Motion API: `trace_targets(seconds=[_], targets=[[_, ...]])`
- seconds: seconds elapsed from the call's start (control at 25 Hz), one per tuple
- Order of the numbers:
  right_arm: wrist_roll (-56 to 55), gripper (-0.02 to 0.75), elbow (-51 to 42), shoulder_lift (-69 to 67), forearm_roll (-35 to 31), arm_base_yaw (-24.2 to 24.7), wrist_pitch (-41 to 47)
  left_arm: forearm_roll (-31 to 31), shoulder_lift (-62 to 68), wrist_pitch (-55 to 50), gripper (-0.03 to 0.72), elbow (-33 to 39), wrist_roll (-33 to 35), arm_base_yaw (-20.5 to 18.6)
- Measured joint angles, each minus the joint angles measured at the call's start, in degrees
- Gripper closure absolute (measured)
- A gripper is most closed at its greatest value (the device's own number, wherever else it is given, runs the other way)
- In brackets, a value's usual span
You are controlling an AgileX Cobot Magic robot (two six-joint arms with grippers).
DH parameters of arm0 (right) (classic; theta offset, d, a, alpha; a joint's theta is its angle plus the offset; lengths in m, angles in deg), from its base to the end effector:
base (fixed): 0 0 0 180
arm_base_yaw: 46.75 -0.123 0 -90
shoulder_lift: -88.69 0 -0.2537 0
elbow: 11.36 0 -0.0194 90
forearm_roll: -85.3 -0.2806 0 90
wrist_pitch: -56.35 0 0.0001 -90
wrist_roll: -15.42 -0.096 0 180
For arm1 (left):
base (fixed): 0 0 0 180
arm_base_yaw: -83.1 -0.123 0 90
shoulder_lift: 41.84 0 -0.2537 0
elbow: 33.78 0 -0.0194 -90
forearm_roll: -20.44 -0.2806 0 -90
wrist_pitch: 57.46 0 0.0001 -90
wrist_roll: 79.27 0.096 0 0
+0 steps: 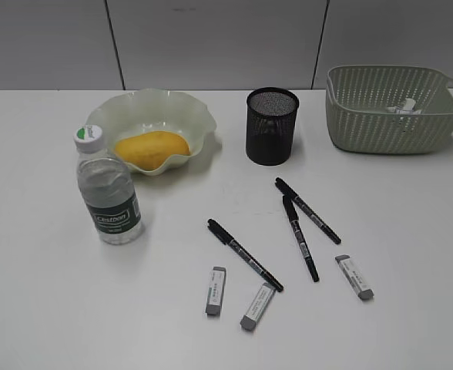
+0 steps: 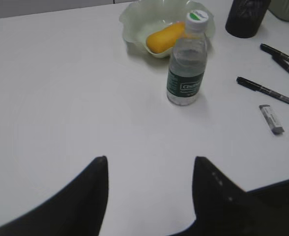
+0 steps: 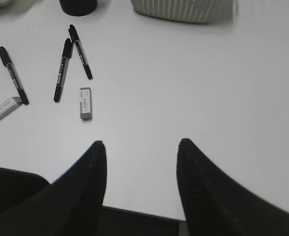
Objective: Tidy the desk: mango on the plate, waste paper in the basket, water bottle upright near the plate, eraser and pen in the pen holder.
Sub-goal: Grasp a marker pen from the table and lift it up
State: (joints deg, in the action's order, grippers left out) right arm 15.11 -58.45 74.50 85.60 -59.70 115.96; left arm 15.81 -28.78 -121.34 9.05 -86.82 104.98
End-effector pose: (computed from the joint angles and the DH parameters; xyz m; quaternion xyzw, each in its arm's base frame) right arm 0.0714 0.0160 0.2877 -0.0958 0.8646 0.0543 0.4903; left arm 0.0559 -0.0149 0.3062 0.1050 0.8579 -0.0884 0.4951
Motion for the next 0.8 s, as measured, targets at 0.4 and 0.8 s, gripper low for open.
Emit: trace_targets(seconds=[0.4,0.8], targets=[[7.21,0.364,1.46,-22.93,-9.83,0.0,-14.66,0.09,-4.6,2.98,0.279,2.61,-0.23,-3.02],[9.48,0.364,15.36,-76.05,-12.1,-3.48,-32.23,0.06,-4.6,3.05,0.281,2.61,-0.23,-3.02]])
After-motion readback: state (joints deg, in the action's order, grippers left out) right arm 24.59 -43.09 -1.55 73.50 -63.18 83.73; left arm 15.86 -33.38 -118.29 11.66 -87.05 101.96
